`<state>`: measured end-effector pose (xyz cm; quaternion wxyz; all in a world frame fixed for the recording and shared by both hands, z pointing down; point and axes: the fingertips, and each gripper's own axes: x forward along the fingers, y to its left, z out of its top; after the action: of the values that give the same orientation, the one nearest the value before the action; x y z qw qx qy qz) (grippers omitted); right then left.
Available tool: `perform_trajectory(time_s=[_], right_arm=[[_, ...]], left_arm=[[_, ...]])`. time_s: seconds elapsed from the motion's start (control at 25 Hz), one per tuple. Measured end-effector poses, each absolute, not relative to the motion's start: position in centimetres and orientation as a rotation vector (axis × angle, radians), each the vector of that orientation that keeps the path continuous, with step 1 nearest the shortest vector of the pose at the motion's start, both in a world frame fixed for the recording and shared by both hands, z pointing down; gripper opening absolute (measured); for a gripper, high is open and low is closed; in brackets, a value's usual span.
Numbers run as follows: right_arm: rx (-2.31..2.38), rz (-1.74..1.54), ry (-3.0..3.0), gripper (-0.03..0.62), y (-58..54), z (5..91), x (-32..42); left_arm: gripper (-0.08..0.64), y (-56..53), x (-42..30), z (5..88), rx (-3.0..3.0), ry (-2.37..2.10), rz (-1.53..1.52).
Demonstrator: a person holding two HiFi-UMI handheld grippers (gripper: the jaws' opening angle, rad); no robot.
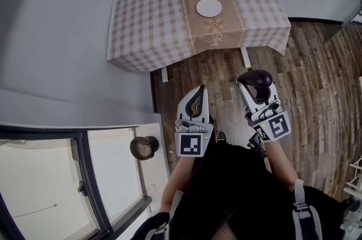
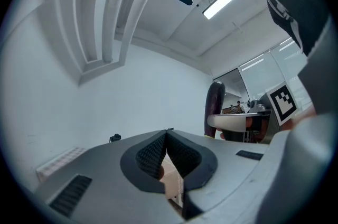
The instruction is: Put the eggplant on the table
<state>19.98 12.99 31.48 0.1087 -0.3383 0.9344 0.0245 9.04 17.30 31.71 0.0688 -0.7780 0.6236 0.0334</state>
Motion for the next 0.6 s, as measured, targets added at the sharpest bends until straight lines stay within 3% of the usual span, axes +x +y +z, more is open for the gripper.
perform_trajectory(time_s=[0.6], right_arm=[[-1.115, 0.134, 2.756, 0.179, -3.5, 29.7, 12.5]], left_arm=[[-0.012, 0.2, 0.8, 30.4, -2.392, 1.804, 0.178]])
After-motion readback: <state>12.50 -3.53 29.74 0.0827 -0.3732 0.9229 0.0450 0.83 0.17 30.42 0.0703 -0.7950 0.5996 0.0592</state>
